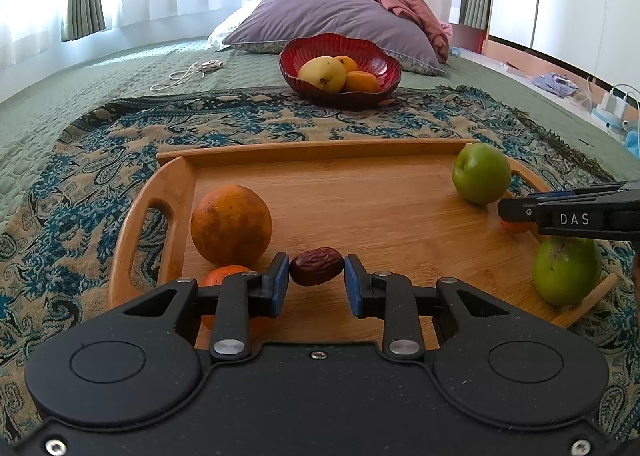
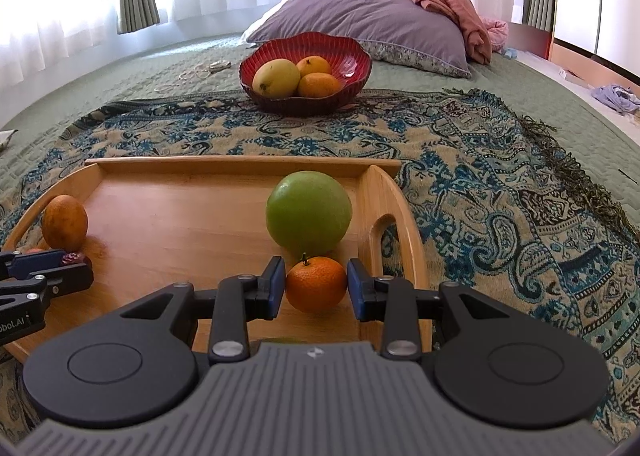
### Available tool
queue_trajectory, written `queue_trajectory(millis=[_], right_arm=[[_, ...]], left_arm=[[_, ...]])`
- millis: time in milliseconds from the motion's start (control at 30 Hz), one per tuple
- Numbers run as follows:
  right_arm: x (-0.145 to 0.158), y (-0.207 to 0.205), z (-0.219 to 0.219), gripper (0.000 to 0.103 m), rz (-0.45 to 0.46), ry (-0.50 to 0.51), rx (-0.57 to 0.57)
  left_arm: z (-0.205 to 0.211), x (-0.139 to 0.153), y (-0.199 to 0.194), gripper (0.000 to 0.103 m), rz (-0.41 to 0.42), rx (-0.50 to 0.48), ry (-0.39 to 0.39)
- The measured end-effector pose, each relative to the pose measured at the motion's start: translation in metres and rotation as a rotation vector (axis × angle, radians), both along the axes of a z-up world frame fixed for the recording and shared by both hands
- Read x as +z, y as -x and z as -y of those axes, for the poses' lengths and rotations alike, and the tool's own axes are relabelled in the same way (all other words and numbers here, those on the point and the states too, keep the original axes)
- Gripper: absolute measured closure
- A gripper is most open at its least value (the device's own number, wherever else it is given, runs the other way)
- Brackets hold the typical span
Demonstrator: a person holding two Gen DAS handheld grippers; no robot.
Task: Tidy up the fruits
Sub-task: 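Lower the date onto the tray and open left gripper while right releases mandarin by green fruit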
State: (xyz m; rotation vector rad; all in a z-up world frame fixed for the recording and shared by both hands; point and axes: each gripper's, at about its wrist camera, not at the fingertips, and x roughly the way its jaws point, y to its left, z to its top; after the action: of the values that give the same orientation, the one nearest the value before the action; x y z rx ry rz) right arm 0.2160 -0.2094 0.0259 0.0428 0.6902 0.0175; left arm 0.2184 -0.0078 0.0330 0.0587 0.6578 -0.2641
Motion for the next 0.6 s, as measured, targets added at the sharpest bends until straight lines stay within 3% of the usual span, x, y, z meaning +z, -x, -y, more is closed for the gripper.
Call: queue_trajectory(millis=[600], right_arm=[[-0.004, 0.001, -0.001, 0.055, -0.005, 0.011, 0.007]], left_arm=[[0.013, -0.006, 0.000, 0.074, 0.002, -0.022, -0.003]])
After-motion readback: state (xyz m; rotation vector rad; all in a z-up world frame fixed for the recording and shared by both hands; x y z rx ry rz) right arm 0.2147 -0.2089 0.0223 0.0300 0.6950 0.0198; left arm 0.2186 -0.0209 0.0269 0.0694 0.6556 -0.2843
